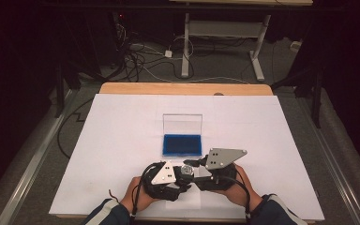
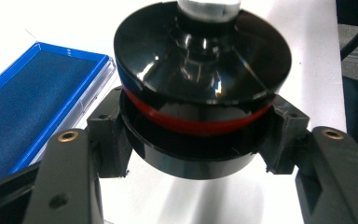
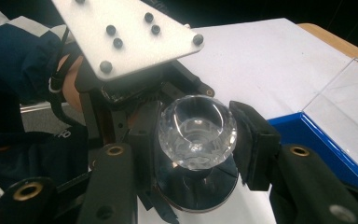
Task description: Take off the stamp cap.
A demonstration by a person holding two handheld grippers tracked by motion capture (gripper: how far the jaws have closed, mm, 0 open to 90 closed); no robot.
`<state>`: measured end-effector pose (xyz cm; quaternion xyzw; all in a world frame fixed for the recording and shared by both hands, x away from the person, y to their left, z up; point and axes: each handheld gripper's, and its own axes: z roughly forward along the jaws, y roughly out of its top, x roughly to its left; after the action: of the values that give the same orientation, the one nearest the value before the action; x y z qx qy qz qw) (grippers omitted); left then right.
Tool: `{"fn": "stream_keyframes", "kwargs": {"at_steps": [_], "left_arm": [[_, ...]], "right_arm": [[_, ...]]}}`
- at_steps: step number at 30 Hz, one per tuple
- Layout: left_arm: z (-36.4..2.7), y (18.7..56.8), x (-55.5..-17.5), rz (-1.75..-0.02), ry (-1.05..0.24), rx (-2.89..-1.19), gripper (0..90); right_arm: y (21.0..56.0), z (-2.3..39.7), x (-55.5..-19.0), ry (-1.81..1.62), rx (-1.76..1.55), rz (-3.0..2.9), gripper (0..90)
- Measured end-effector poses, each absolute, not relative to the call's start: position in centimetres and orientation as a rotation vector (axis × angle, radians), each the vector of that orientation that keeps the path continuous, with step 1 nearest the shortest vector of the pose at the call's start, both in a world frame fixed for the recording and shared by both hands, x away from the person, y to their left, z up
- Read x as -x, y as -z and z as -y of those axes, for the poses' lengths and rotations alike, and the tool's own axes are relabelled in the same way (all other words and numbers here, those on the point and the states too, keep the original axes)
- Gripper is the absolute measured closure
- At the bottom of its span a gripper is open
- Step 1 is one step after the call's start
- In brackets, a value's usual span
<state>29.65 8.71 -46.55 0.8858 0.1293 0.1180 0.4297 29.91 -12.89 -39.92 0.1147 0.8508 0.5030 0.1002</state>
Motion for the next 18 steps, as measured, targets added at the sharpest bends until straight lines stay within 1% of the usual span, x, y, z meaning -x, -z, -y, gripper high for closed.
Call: {"fn": "stream_keyframes", "kwargs": {"at_steps": [9,18], "left_arm": [[-9.2,46.6,-29.8,-0.331,-0.303,-2.217,36.0],[-10.6,46.4,-29.9,-0.353,-0.330,-2.217,36.0]], "right_arm": [[39.3,13.9,-30.1,-1.494,-0.355,-2.478,56.7],[38.9,15.3,-30.3,-1.467,-0.383,-2.450,56.7]]}}
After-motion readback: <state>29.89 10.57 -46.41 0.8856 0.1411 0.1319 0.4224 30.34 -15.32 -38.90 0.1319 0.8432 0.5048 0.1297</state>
